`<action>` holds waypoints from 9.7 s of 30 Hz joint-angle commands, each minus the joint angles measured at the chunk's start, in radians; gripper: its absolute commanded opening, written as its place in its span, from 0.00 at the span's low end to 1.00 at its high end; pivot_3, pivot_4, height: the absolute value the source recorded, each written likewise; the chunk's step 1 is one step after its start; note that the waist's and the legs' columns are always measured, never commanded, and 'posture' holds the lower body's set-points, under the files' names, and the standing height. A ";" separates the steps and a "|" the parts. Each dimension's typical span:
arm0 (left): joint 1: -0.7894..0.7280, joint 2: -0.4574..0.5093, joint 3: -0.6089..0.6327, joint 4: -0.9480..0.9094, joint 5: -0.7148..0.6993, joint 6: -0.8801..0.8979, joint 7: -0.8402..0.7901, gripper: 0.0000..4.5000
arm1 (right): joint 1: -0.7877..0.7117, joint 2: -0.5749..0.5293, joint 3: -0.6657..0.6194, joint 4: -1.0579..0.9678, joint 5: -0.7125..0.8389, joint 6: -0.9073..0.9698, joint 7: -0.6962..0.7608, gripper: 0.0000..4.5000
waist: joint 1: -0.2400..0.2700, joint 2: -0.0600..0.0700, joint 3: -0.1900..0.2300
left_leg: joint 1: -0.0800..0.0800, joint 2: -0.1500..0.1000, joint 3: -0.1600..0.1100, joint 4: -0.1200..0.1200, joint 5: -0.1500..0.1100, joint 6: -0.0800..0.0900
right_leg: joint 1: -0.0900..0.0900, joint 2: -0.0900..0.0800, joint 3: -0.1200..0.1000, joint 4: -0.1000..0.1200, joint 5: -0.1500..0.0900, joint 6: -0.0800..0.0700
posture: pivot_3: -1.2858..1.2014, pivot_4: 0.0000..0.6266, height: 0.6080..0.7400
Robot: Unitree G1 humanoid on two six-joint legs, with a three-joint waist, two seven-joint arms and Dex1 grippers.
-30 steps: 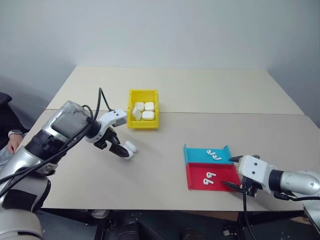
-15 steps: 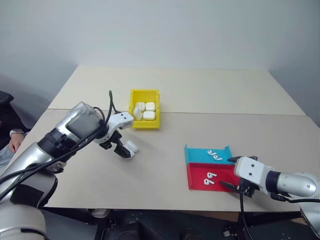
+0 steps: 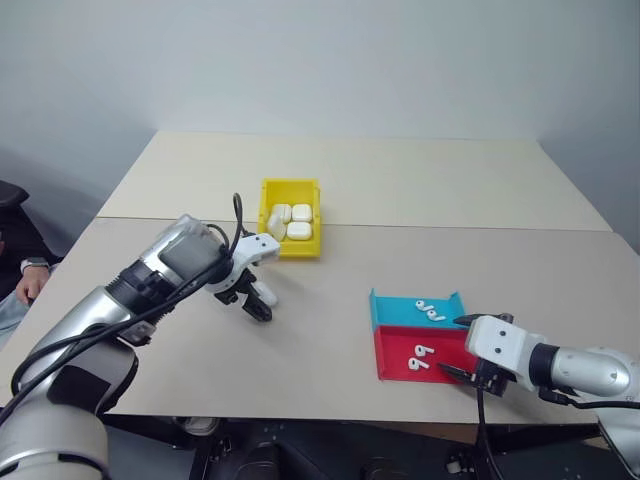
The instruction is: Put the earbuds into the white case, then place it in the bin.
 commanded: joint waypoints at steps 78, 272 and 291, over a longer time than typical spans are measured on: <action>0.969 -0.382 0.669 -0.491 -0.253 -1.499 0.084 0.62 | -0.557 -0.345 0.374 -0.057 0.081 0.235 0.413 0.63 | -0.020 0.004 -0.003 | 0.005 0.000 0.001 0.000 -0.001 0.001 | 0.004 -0.001 0.002 0.000 0.001 -0.001 | 0.52 0.24 1.00; 0.961 -0.235 0.595 -0.540 -0.188 -1.486 0.126 0.62 | -1.161 0.129 0.673 0.849 -0.301 -0.188 0.639 0.73 | -0.015 0.004 -0.002 | -0.002 0.002 0.009 -0.007 -0.001 0.001 | -0.010 -0.001 0.006 -0.001 0.001 -0.001 | 0.52 0.24 1.00; 0.943 -0.224 0.586 -0.529 -0.189 -1.483 0.135 0.62 | -1.125 0.169 0.663 0.934 -0.377 -0.212 0.626 0.60 | -0.019 0.004 -0.002 | -0.002 0.002 0.009 -0.007 0.000 0.001 | -0.010 -0.001 0.006 -0.001 0.001 -0.002 | 0.52 0.24 1.00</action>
